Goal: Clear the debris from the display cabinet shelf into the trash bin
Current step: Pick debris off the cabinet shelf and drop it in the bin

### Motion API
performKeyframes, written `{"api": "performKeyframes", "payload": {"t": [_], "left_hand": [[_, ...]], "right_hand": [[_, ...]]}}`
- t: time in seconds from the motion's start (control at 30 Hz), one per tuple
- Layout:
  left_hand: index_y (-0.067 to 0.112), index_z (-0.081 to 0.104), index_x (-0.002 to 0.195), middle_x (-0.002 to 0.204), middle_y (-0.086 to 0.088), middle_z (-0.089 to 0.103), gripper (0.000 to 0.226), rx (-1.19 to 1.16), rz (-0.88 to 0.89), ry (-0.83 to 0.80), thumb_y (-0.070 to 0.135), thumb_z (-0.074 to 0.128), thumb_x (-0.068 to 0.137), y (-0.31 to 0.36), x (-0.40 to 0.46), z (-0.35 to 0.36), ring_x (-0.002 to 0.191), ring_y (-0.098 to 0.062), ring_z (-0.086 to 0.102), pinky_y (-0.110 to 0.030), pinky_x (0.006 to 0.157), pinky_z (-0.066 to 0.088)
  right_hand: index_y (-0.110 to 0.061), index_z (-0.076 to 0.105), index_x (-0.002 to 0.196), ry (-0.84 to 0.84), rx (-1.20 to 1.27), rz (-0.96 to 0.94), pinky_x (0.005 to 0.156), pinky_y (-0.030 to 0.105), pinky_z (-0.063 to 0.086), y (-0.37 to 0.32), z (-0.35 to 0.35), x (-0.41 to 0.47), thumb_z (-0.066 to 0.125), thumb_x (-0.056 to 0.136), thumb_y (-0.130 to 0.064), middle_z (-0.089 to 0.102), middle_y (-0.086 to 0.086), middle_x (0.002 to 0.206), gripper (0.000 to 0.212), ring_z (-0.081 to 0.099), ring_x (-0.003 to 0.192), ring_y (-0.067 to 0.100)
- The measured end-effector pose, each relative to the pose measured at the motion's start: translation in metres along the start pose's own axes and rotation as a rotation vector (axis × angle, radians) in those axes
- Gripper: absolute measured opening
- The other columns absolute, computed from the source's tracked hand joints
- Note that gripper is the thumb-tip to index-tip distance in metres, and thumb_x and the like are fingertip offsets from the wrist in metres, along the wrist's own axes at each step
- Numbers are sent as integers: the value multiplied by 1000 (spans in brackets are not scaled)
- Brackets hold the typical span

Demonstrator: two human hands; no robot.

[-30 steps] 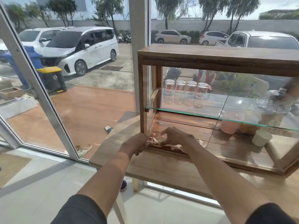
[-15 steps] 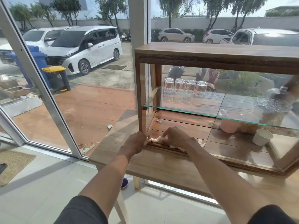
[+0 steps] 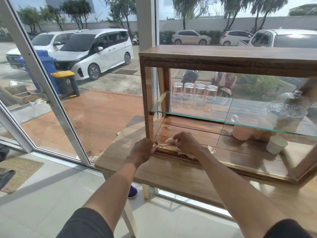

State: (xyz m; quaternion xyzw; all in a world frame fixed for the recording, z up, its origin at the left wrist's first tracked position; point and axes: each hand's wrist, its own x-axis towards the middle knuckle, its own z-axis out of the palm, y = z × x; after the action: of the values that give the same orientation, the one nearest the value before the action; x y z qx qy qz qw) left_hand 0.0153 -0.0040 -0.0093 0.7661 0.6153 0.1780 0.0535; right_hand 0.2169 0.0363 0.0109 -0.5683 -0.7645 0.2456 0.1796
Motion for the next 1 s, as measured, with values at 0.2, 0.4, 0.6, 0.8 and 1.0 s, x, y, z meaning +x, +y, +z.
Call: {"api": "performKeyframes", "payload": {"t": [0.2,0.4,0.6,0.8,1.0], "left_hand": [[19,66,116,104,-11,73,28,8,-30,26,35,59,94,4,-10,-9,90,-28,70,-34,71,51],[24,64,115,88,-8,72,28,59,-110,7,41,56,95,-2,-35,-17,85,-27,68,-32,67,42],[28,61,120,94,-6,74,30,84,-140,-22,44,52,96,-23,-70,-23,86,-24,69,-37,80,53],[33,64,110,79,0,67,27,45,-239,-18,51,52,93,-71,-123,-37,75,-19,63,-32,70,49],[31,67,109,101,-4,73,26,64,-329,76,46,53,94,-122,-198,-51,93,-27,67,-37,75,51]], "right_hand": [[-7,74,113,34,107,-31,59,19,38,0,0,-3,70,93,-28,61,1,88,29,52,71,10],[-8,74,113,19,85,-81,56,16,33,-2,12,-6,69,93,-32,57,-1,86,32,48,68,5],[-20,78,94,12,127,-57,75,26,37,-22,31,-23,70,91,-27,60,-5,82,11,53,80,13],[-17,78,83,-74,185,-133,59,13,38,-62,72,-38,77,87,-25,57,-22,64,9,50,47,-10],[-14,78,95,-186,165,-207,54,21,32,-129,127,-44,72,88,-43,53,-15,63,30,41,55,1]]}}
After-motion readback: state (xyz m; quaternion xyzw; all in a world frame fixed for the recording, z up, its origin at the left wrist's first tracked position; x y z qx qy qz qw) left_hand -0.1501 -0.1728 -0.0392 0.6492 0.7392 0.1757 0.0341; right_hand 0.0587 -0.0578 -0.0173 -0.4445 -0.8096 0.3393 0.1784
